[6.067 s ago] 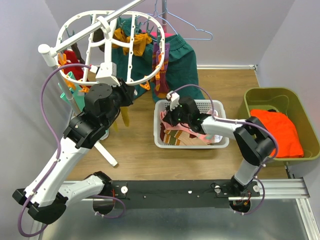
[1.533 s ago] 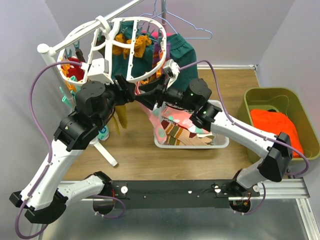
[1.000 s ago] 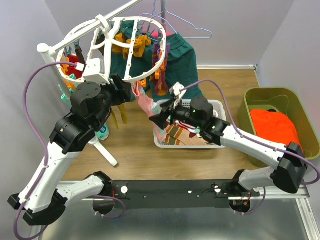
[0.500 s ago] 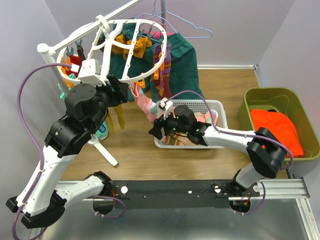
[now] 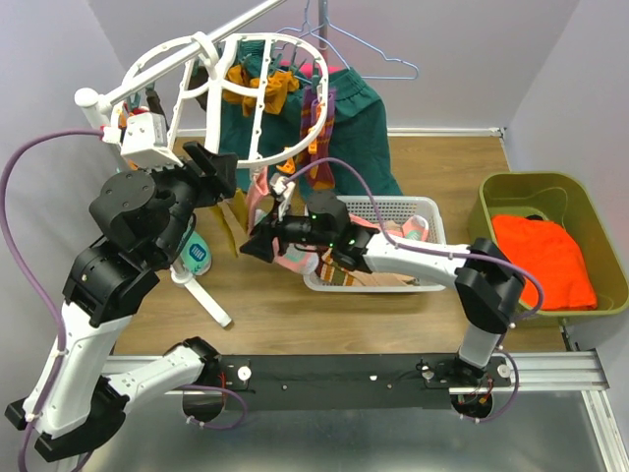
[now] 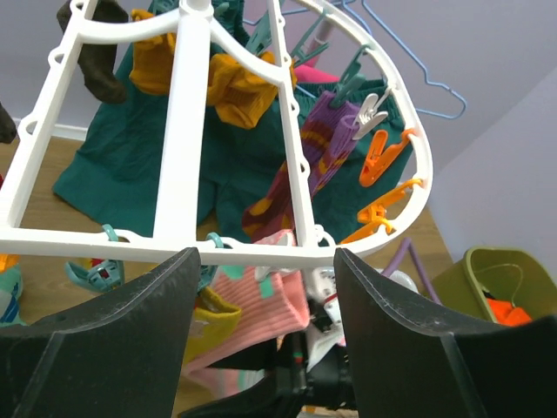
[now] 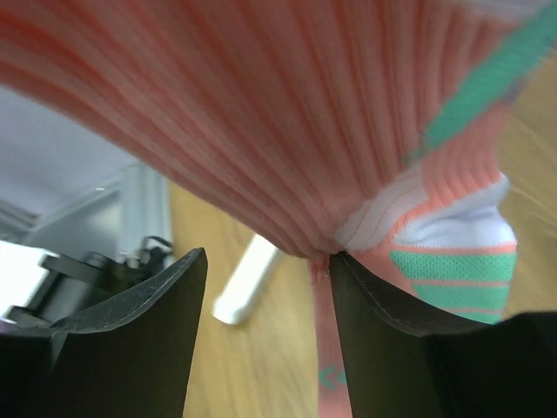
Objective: Clip the socks to the hanger
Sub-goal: Clamp the sock onto the hanger, then open the clamp at the hanger.
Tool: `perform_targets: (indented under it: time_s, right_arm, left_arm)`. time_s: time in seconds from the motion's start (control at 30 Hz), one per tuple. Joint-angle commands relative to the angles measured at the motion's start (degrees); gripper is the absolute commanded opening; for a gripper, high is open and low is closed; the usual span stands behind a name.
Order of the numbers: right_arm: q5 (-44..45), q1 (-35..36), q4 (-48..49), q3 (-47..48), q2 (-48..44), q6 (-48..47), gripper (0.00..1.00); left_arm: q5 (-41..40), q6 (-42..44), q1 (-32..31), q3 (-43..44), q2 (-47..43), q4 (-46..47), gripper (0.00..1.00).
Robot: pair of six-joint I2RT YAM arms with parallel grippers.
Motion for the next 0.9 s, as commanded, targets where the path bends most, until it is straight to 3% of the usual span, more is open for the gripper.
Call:
perform_targets:
  time_s: [0.0, 0.33, 0.53, 0.87]
  right_arm:
    - [-6.6, 3.2, 3.2, 5.6, 6.1, 4.2, 0.66]
    - [-7.8, 5.7, 1.9, 12.2, 12.0, 5.7, 0.75]
    - [-3.5, 5.7, -0.4, 3.3, 5.8, 2.5, 0.79]
    - [3.5, 5.6, -6.8, -10.0, -12.1, -3.0, 0.83]
  left_arm:
    - [1.2, -0.6, 0.1, 1.3, -1.4, 0.8, 0.72]
    - [3.1, -0.6, 0.1, 1.2, -1.5, 1.0, 0.72]
    - [7.1, -1.3, 0.1, 0.1, -1.6, 0.7, 0.72]
    - [19.6, -6.1, 0.1, -3.7, -2.1, 3.8, 0.68]
